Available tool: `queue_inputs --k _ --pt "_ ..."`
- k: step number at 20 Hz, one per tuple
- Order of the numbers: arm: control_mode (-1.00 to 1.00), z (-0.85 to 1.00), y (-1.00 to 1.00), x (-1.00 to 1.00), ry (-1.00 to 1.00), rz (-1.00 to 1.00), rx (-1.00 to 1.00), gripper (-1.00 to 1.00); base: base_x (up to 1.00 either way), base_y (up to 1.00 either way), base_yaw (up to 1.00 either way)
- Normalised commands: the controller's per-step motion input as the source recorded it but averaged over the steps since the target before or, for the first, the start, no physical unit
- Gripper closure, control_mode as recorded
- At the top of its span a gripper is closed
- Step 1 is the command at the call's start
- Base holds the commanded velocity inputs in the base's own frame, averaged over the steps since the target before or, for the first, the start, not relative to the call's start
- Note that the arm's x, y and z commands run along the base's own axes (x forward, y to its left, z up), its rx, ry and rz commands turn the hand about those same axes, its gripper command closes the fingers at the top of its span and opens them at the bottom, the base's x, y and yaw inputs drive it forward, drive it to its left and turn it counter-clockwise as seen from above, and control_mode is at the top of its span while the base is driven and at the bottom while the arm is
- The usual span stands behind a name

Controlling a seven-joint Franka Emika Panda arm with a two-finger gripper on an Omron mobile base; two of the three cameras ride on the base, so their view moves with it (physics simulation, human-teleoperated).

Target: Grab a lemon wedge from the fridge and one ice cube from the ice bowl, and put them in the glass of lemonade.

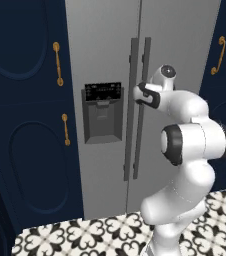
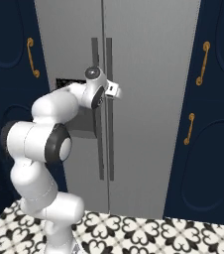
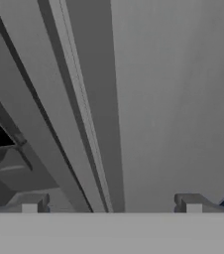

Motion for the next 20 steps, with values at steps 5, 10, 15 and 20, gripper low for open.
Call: queue_inputs --k 5,10,15,20 --pt "-1.00 -0.19 0.00 0.74 0.00 0.00 0.00 -1.00 0.00 0.00 0.00" --pt "-1.00 -0.29 0.00 0.74 0.00 0.00 0.00 -1.00 0.00 0.00 0.00" --pt "-1.00 -0.10 -0.11 0.38 0.00 0.00 0.00 -1.00 0.00 0.00 0.00" --pt "-1.00 -0.06 -0.10 0.11 0.00 0.00 0.01 -1.00 0.00 0.00 0.00"
